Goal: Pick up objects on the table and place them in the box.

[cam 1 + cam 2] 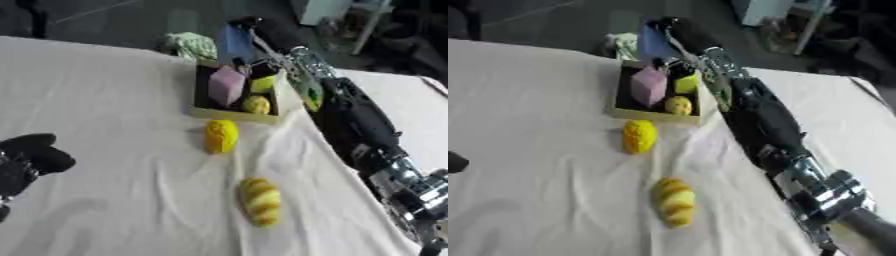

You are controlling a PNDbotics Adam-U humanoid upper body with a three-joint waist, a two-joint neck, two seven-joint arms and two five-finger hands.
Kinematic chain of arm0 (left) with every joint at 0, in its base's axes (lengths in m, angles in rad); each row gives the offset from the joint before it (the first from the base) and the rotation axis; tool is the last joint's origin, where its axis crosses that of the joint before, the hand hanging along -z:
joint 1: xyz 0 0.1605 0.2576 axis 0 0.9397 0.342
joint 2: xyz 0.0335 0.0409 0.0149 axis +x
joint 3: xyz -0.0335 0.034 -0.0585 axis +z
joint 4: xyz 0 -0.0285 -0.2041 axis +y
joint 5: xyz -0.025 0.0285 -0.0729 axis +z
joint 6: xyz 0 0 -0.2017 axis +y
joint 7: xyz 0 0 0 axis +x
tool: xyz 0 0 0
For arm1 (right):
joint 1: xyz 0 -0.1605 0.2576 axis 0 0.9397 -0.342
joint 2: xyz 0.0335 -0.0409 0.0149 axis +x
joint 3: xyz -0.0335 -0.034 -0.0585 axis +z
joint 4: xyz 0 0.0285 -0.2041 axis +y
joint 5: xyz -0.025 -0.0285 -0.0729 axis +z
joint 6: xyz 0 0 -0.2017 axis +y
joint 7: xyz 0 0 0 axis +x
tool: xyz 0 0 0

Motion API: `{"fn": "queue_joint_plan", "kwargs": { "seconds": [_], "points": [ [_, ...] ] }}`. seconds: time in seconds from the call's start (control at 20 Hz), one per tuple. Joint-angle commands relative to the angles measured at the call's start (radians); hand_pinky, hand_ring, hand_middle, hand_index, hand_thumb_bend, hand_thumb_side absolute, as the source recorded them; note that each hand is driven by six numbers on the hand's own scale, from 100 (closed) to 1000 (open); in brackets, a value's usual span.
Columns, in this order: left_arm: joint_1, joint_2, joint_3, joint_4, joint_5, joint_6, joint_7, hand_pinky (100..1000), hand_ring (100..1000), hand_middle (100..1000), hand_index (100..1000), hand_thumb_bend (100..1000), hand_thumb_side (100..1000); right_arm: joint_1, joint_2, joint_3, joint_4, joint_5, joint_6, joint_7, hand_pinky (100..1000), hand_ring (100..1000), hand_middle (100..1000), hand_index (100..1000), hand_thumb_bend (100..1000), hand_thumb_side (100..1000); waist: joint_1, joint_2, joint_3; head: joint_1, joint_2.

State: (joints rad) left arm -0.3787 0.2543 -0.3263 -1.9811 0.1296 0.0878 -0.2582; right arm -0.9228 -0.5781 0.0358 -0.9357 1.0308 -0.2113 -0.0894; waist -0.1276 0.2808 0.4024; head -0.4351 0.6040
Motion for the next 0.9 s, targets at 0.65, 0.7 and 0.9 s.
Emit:
{"fn": "queue_joint_plan", "kwargs": {
  "seconds": [0.65, 0.7, 0.9],
  "points": [
    [-0.004, 0.004, -0.001, -0.019, -0.006, 0.001, -0.001, 819, 735, 648, 839, 100, 713, 0.000, -0.040, 0.022, 0.104, 0.060, -0.018, -0.005, 790, 830, 850, 959, 100, 215, 0.010, -0.027, -0.004, -0.021, -0.016],
    [-0.004, 0.004, -0.001, -0.019, -0.006, 0.001, -0.001, 819, 735, 647, 839, 100, 713, 0.000, -0.039, 0.022, 0.102, 0.060, -0.033, 0.006, 800, 842, 863, 963, 100, 223, 0.010, -0.027, -0.004, -0.022, -0.016],
    [-0.003, 0.003, 0.000, -0.019, -0.005, 0.001, -0.001, 819, 735, 647, 839, 100, 712, -0.002, -0.036, 0.026, 0.087, 0.068, -0.092, 0.027, 814, 858, 885, 971, 100, 221, 0.013, -0.029, -0.005, -0.023, -0.015]
  ]
}}
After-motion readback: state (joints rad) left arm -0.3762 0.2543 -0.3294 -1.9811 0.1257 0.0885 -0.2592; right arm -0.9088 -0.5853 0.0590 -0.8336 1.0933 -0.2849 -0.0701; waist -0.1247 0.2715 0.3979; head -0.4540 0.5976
